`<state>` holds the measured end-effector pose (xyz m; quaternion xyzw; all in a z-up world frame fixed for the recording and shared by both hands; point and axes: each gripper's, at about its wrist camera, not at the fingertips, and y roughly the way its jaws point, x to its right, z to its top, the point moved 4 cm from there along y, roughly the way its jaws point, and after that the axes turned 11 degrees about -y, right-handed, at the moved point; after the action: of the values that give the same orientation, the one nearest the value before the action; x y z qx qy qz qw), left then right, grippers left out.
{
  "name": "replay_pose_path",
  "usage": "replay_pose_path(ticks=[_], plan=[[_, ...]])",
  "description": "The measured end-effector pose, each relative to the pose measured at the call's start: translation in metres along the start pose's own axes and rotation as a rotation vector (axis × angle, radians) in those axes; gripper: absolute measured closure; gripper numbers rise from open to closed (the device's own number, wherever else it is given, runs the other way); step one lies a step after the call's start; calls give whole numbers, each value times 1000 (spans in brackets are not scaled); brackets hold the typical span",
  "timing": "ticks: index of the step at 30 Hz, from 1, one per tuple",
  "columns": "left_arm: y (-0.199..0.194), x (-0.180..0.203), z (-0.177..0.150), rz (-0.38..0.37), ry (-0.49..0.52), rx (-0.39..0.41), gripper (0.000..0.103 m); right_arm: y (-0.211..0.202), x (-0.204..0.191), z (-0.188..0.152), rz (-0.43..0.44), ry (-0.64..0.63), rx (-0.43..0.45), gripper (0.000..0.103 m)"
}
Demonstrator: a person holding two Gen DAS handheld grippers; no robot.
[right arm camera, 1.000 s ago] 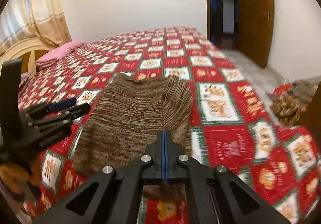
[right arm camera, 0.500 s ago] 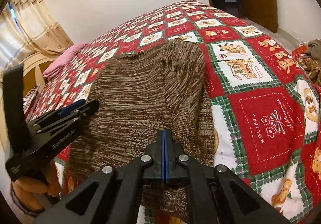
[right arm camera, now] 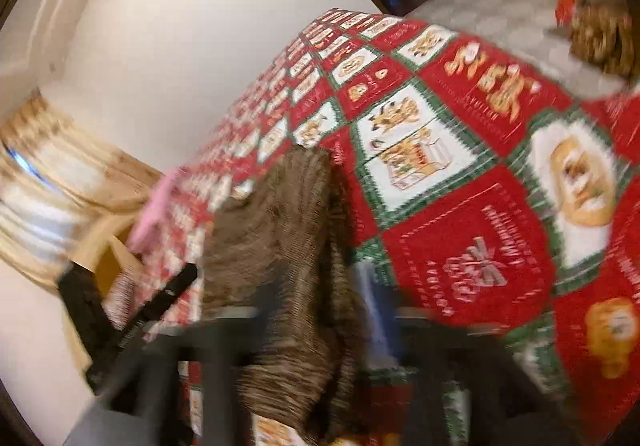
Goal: Fold small clothes
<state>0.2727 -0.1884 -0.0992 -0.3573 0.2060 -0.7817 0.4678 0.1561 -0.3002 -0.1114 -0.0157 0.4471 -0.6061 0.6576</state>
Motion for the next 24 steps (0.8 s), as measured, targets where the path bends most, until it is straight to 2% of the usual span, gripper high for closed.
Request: replay_pose_path(ticks=[2,4,9,12,14,16,17,18,20,24], plan=[[8,-1,2,-4,-12,-15,25,3,-1,5,-12,0,33,25],[17,-5,5,-12,-41,-25,25,9,-3,9,-36,-31,20,25],[31,-19,5,-37,-110,-18,24,43,-19,24,-121,-215,-36,25],[42,-30,-1,-34,-132,-44,24,78,-22,27,-106,-279,-106,25],[54,-44,-4,-77,-214,-113,25,92,-26,29,-126,-331,-110,25],[54,-48,-1,-116,-253,-114,25,103,-33,35,-135,-384,-125,27],[56,-46,0,-104,-232,-121,25,107,-33,37,-126,-390,-133,35],[57,-42,1,-85,-199,-124,26,113,-35,39,-96,-397,-155,49],[61,-35,2,-44,-139,-128,27,122,-42,35,-54,-433,-196,50],[65,-32,0,-10,-98,-122,28,126,-49,27,-93,-533,-191,50]])
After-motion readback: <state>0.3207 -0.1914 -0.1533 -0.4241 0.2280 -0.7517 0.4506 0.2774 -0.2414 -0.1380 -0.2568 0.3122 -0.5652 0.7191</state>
